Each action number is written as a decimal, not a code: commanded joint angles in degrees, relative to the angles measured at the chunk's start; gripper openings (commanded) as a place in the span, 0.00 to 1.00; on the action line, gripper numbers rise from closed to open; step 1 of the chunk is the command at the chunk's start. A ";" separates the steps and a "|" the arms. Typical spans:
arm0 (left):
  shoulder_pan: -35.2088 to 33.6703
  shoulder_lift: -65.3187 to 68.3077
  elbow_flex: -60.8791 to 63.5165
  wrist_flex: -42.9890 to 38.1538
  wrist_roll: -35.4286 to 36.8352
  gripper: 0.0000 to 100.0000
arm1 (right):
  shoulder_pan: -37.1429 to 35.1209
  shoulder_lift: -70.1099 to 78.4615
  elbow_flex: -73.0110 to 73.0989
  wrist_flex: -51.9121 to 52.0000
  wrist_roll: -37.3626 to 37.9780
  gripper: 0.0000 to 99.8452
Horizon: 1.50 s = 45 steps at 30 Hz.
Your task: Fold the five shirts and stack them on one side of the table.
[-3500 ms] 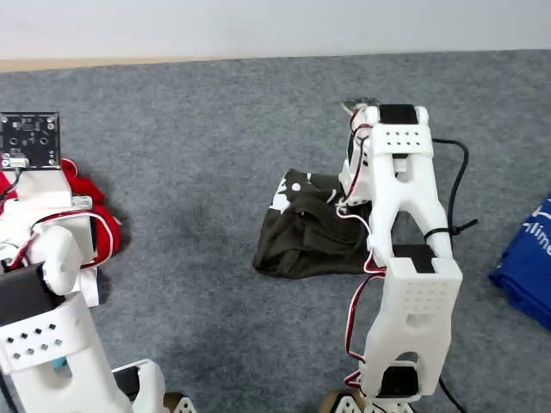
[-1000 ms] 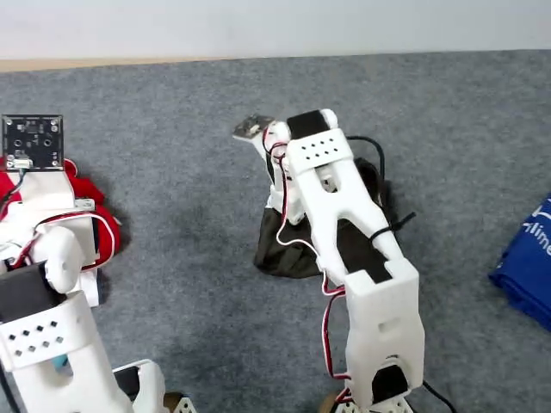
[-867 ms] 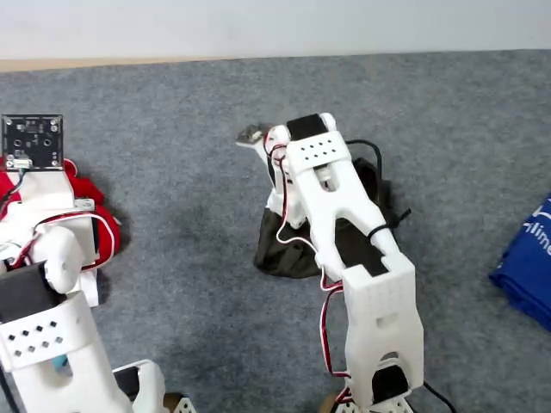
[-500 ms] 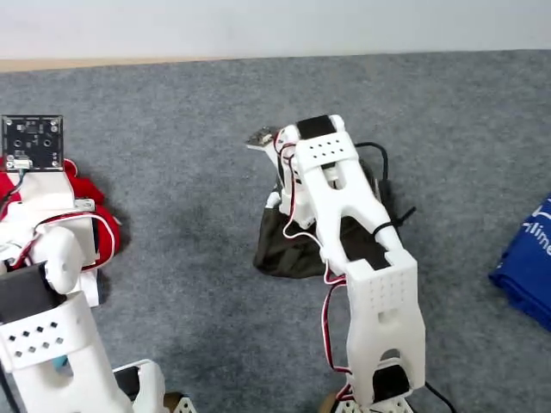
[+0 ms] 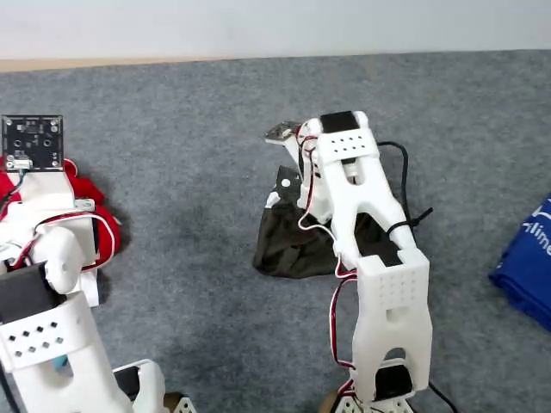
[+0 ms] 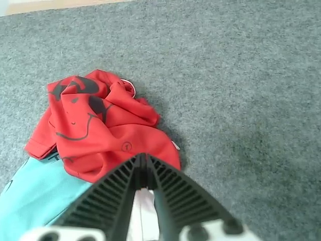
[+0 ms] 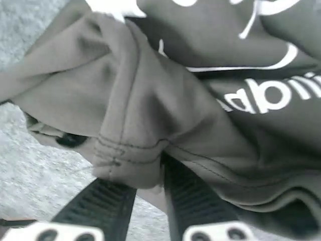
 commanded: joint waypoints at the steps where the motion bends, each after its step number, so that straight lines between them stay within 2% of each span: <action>1: 0.35 -1.05 -0.31 -0.70 -0.35 0.01 | 1.19 -4.09 -3.60 2.51 4.48 0.01; 8: 0.35 -1.05 -0.31 -0.70 -0.35 0.01 | 1.19 -11.74 -2.73 2.59 10.37 0.01; 13: 0.35 -1.05 -0.31 -0.70 -0.44 0.01 | 1.63 -16.22 4.04 2.59 17.14 0.01; 24: 0.35 -1.05 -0.31 -0.70 -0.44 0.01 | 9.45 -22.64 15.21 2.59 31.47 0.01; 33: 0.35 -1.05 -0.31 -0.62 -0.44 0.01 | 14.73 -22.29 17.49 2.59 37.80 0.01; 45: 0.35 -1.05 -0.31 -0.62 -0.26 0.01 | 16.48 -22.29 23.21 2.51 38.77 0.01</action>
